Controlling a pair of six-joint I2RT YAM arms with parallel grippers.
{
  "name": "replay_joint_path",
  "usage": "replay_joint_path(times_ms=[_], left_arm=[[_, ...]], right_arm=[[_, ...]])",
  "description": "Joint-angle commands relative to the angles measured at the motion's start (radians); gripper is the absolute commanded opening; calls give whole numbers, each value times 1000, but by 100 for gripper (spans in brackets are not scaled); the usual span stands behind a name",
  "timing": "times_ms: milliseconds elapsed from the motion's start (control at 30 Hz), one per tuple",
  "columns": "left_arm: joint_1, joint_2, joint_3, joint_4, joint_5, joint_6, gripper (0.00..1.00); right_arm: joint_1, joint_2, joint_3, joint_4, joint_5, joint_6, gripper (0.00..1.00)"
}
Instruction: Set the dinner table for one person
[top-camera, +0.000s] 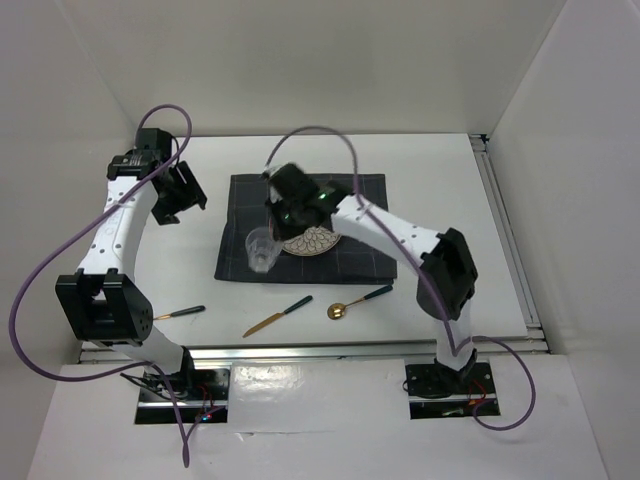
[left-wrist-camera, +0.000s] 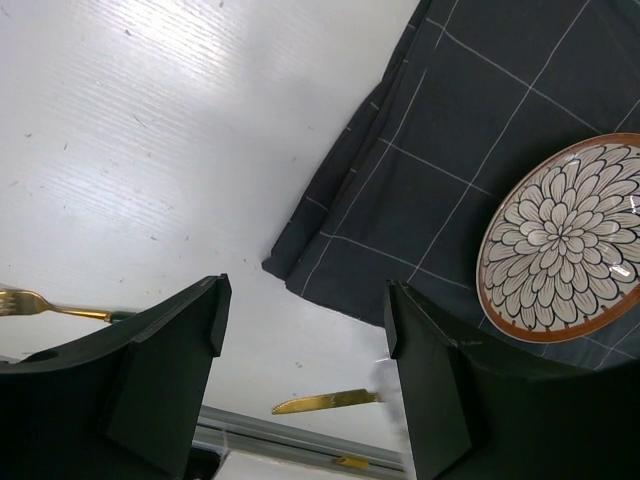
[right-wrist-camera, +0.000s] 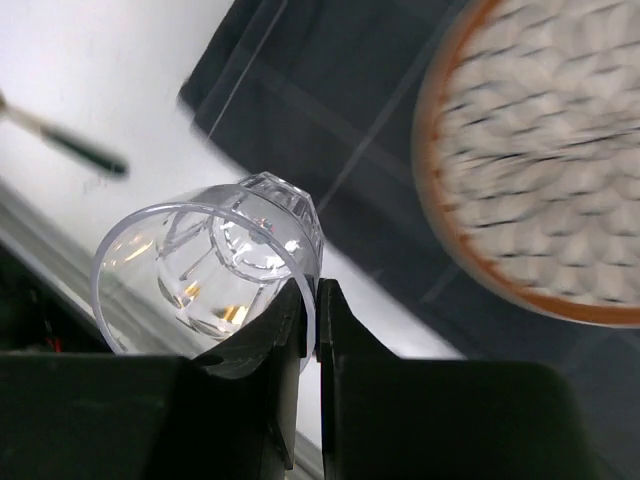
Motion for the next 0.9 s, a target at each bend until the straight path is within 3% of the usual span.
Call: replay_joint_path(times_ms=[0, 333, 433, 600, 867], left_arm=[[4, 0, -27, 17, 8, 5, 80], [4, -20, -139, 50, 54, -42, 82], [4, -20, -175, 60, 64, -53, 87], [4, -49, -249, 71, 42, -90, 87], [23, -81, -298, 61, 7, -124, 88]], right_arm=[[-196, -118, 88, -53, 99, 43, 0], [-606, 25, 182, -91, 103, 115, 0], [-655, 73, 230, -82, 62, 115, 0], [-701, 212, 357, -113, 29, 106, 0], [-720, 261, 337, -82, 20, 106, 0]])
